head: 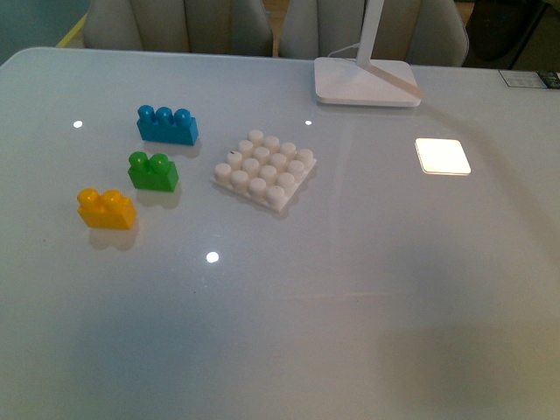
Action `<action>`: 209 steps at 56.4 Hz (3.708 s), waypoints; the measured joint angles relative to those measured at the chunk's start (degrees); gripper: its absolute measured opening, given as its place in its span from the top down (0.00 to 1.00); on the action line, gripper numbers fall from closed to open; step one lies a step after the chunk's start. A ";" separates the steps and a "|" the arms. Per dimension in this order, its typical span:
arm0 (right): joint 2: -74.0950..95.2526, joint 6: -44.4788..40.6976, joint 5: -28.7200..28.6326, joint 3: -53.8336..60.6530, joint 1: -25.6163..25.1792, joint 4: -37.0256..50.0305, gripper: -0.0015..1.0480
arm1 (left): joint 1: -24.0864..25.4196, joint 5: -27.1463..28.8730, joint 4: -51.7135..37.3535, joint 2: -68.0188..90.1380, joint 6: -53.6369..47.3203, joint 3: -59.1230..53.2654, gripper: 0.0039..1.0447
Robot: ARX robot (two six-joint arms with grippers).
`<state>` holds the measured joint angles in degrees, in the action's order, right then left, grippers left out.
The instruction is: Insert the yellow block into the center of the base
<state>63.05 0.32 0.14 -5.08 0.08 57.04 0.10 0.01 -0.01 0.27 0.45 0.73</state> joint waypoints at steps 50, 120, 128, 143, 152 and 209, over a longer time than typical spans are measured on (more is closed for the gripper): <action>-41.92 0.00 0.00 4.33 0.00 -35.93 0.98 | 0.00 0.00 0.00 0.00 0.00 0.00 0.07; -62.69 -0.11 -0.09 4.31 0.00 -56.94 0.38 | 0.00 0.00 0.00 0.00 0.00 0.00 0.07; -62.69 -0.11 -0.09 4.31 0.00 -56.94 0.15 | 0.00 0.00 0.00 0.00 0.00 0.00 0.07; -62.73 -0.11 -0.11 4.31 0.00 -56.94 0.08 | -5.16 -0.68 20.46 26.62 3.98 12.72 0.07; -62.73 -0.11 -0.11 4.31 0.00 -56.94 0.08 | -8.17 -0.20 6.34 43.41 3.54 16.44 0.07; -62.73 -0.11 -0.11 4.31 0.00 -56.94 0.08 | -2.12 -4.39 -34.16 116.32 -7.67 41.48 0.07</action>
<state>0.32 0.21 0.03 -0.78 0.08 0.10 -2.02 -4.38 -34.17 116.60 -7.22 42.22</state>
